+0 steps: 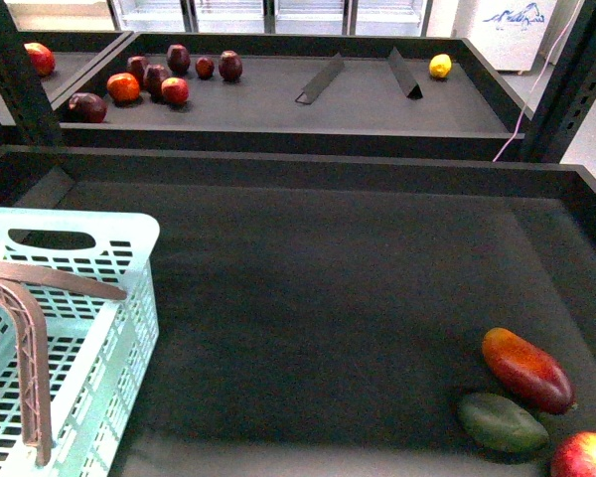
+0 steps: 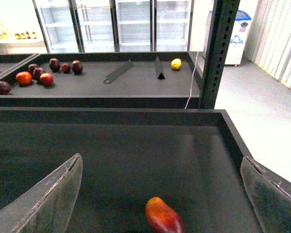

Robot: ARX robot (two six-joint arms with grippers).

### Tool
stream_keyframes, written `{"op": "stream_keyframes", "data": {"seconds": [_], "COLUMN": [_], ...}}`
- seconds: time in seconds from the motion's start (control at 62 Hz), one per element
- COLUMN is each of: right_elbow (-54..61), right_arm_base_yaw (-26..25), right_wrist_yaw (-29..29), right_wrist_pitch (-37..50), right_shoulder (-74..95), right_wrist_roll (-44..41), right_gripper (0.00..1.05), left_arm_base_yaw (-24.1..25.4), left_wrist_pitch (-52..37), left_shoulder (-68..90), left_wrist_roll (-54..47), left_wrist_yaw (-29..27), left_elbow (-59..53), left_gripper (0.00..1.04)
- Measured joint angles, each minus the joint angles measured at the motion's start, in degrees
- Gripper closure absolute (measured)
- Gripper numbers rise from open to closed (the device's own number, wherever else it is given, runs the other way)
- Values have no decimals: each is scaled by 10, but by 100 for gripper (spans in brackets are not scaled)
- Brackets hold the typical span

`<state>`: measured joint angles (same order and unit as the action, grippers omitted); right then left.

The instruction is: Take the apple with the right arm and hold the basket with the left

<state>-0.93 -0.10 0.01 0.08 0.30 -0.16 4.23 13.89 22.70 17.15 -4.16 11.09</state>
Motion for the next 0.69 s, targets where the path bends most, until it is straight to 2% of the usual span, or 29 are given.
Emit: {"op": "stream_keyframes", "data": {"seconds": [0.081, 0.161, 0.226, 0.435, 0.694], "right_elbow": [0, 0, 0, 0, 0], "right_arm_base_yaw": [0, 0, 0, 0, 0], "right_wrist_yaw": [0, 0, 0, 0, 0], "right_wrist_pitch": [0, 0, 0, 0, 0], "right_shoulder": [0, 0, 0, 0, 0], "right_wrist_roll": [0, 0, 0, 0, 0], "right_gripper": [9, 9, 9, 9, 9], "left_arm_base_yaw": [54, 117, 139, 136, 86], "left_wrist_pitch": [-41, -104, -168, -283, -299], "left_shoulder": [69, 184, 283, 477, 612], "left_wrist_roll": [47, 134, 206, 348, 429], "left_wrist_yaw": [62, 143, 188, 205, 171], "left_elbow": [21, 43, 60, 127, 200], "left_gripper": [7, 7, 7, 7, 7]}}
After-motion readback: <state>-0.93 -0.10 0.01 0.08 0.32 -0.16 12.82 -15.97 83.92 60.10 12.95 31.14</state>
